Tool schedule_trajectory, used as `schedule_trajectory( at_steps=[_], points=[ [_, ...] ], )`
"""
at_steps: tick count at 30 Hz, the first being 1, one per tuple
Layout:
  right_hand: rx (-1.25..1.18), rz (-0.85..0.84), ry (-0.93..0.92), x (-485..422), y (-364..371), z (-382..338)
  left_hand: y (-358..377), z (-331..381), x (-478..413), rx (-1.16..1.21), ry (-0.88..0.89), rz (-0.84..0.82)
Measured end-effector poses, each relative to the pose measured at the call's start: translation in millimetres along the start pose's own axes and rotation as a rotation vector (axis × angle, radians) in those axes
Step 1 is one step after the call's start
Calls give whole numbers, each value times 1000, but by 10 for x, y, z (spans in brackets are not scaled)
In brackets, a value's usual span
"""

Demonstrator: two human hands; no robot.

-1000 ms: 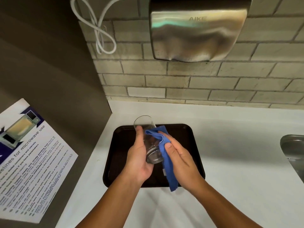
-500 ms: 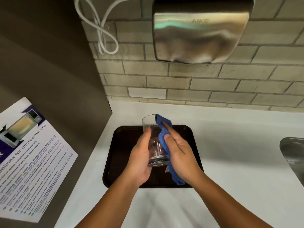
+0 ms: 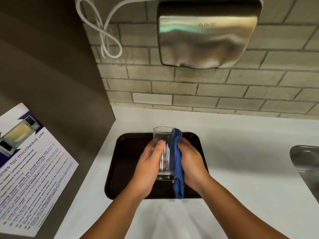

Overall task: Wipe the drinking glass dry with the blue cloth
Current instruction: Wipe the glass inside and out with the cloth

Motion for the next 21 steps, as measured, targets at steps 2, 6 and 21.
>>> schedule_trajectory(
  at_steps=[2, 6, 21],
  points=[
    [-4, -21, 26, -10, 9, 13, -9, -26, -8, -22, 5, -6],
    [15, 3, -78, 3, 35, -23, -17, -3, -28, -80, 38, -14],
    [30, -58, -236, 193, 138, -67, 17, -6, -70, 227, -148, -8]
  ],
)
Point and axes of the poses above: each hand's wrist, its own x-axis away from the middle knuckle, its own y-axis out of the palm, z = x × y, the point moved 6 cm from there along -x, towards the middle knuckle, and after that the axes turned 6 degrees about -y, right-handed, at the moved point
